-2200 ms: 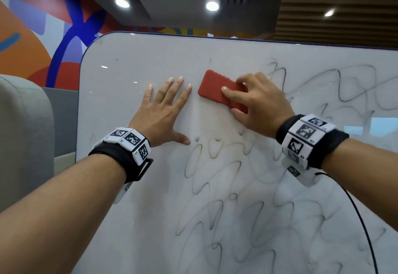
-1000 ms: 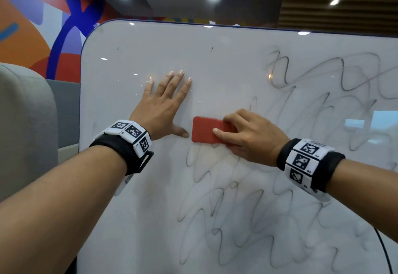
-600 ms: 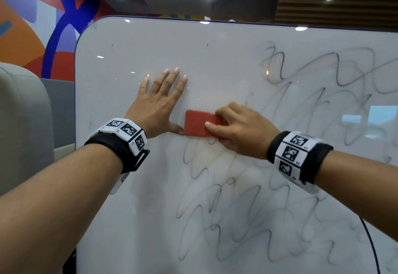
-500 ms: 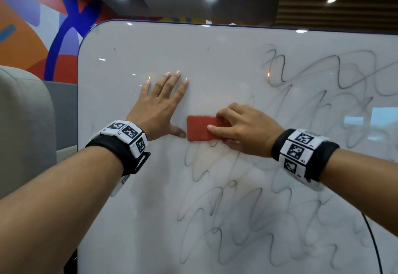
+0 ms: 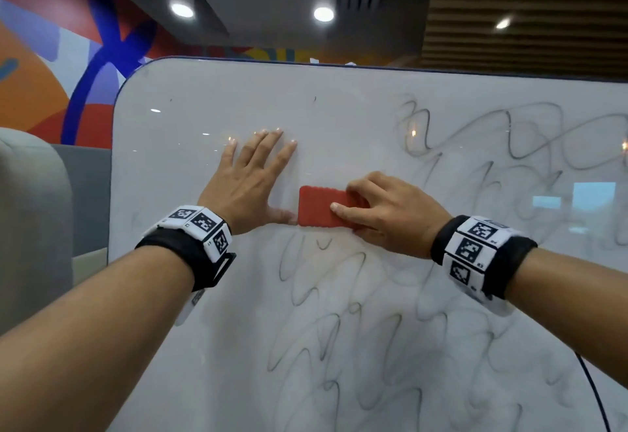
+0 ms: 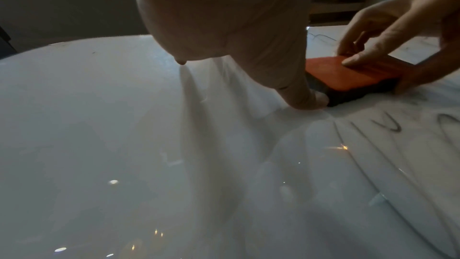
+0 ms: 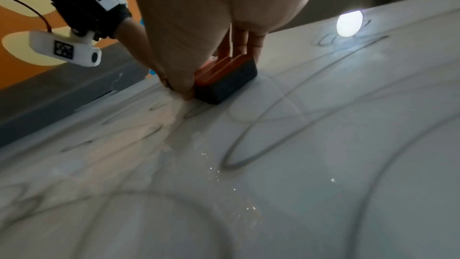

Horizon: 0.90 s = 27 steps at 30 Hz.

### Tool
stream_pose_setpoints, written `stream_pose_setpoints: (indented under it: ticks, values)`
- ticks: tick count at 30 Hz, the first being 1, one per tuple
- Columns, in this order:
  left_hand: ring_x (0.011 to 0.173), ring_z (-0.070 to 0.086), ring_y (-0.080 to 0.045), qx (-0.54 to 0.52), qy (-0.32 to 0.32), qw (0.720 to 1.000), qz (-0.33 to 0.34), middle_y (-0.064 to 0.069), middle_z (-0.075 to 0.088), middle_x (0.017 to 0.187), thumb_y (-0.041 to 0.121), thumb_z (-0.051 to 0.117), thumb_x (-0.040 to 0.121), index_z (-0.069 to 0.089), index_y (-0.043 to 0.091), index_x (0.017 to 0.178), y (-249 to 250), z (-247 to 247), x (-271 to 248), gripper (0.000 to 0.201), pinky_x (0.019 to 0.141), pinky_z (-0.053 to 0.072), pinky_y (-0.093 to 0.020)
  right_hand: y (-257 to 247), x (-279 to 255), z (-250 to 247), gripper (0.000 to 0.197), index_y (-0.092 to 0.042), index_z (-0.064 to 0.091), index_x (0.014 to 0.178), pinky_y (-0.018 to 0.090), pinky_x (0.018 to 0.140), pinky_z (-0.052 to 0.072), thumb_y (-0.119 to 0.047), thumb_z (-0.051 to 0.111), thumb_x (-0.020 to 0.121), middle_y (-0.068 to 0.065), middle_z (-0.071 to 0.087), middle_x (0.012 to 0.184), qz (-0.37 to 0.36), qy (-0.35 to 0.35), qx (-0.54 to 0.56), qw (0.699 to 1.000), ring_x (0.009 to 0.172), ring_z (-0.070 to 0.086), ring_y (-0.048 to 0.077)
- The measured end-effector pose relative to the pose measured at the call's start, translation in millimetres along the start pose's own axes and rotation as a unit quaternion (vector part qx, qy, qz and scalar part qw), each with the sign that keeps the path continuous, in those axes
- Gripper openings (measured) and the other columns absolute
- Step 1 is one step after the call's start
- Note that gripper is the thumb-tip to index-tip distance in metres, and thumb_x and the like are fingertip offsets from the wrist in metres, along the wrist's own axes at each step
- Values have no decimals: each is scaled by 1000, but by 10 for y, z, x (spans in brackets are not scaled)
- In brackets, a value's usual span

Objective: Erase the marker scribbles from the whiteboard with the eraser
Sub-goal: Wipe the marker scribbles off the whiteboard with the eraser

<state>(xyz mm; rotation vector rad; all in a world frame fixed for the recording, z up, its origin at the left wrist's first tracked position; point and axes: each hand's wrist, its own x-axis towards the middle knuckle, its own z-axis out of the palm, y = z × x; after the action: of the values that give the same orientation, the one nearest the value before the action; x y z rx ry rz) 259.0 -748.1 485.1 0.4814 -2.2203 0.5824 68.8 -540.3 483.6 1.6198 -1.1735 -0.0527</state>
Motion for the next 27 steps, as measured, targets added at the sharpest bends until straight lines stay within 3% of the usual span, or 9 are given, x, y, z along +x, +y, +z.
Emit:
stream_pose_setpoints:
  ticks: [2, 5, 8, 12, 15, 19, 21, 25, 27]
  values:
    - [151, -8, -21, 3, 0, 1000, -1, 0, -11, 165, 83, 58, 68, -7, 28, 158, 8, 9, 16, 124, 122, 3, -53, 178, 69, -96, 39, -15, 70, 120, 42, 67, 54, -24, 58, 84, 19, 64, 107, 3, 2, -16, 1000, 84, 59, 36]
    - [151, -11, -19, 1, -1, 1000, -5, 2, -15, 165, 85, 54, 69, -10, 29, 158, 31, 26, 33, 123, 122, 2, -53, 465, 169, -262, 48, -14, 67, 126, 47, 77, 54, -19, 77, 79, 22, 61, 114, 116, 41, -37, 992, 92, 57, 41]
    - [151, -14, -17, -9, -4, 1000, -10, 3, -18, 164, 84, 52, 72, -13, 29, 157, 61, 15, 46, 120, 122, 0, -53, 367, 130, -189, 52, -13, 63, 129, 49, 83, 52, -17, 76, 79, 22, 59, 120, 164, 64, -61, 982, 97, 55, 42]
    - [151, -18, -17, 11, -6, 1000, 14, 3, -25, 163, 87, 45, 72, -19, 29, 155, 105, -7, 79, 120, 122, 0, -53, 93, -101, 7, 37, -12, 65, 127, 47, 78, 52, -18, 59, 91, 21, 61, 118, 71, 42, -42, 996, 94, 56, 38]
    - [150, -21, -16, 15, -1, 999, 29, 3, -29, 161, 88, 41, 72, -23, 27, 154, 164, -26, 147, 120, 123, -3, -52, 268, -114, -122, 37, -13, 65, 127, 46, 74, 53, -17, 62, 91, 22, 61, 117, 20, 21, -59, 998, 92, 58, 37]
    - [150, -21, -14, 12, 5, 999, 33, 3, -27, 162, 88, 39, 74, -21, 26, 155, 259, -20, 204, 118, 122, -5, -51, 658, 23, -337, 53, -13, 64, 129, 48, 82, 53, -14, 78, 78, 23, 59, 119, 164, 71, -66, 982, 97, 55, 42]
    - [150, -19, -13, 8, 13, 1000, 27, 4, -26, 163, 89, 36, 73, -19, 26, 155, 287, 0, 210, 117, 122, -4, -51, 570, 0, -287, 54, -12, 63, 130, 49, 83, 53, -15, 77, 78, 23, 58, 120, 187, 78, -70, 977, 99, 54, 42]
    - [151, -17, -14, -1, 19, 1000, 24, 3, -22, 164, 89, 33, 70, -15, 25, 156, 296, -3, 203, 118, 122, -3, -51, 219, -246, -73, 39, -12, 65, 127, 47, 78, 53, -17, 62, 89, 22, 60, 118, 86, 47, -60, 993, 96, 57, 39]
    - [151, -16, -14, 3, 18, 999, 27, 3, -22, 164, 90, 33, 69, -15, 24, 156, 297, -11, 212, 119, 122, -3, -51, 283, -278, -98, 35, -13, 65, 128, 46, 75, 54, -17, 59, 93, 22, 61, 118, 44, 31, -60, 997, 95, 57, 37]
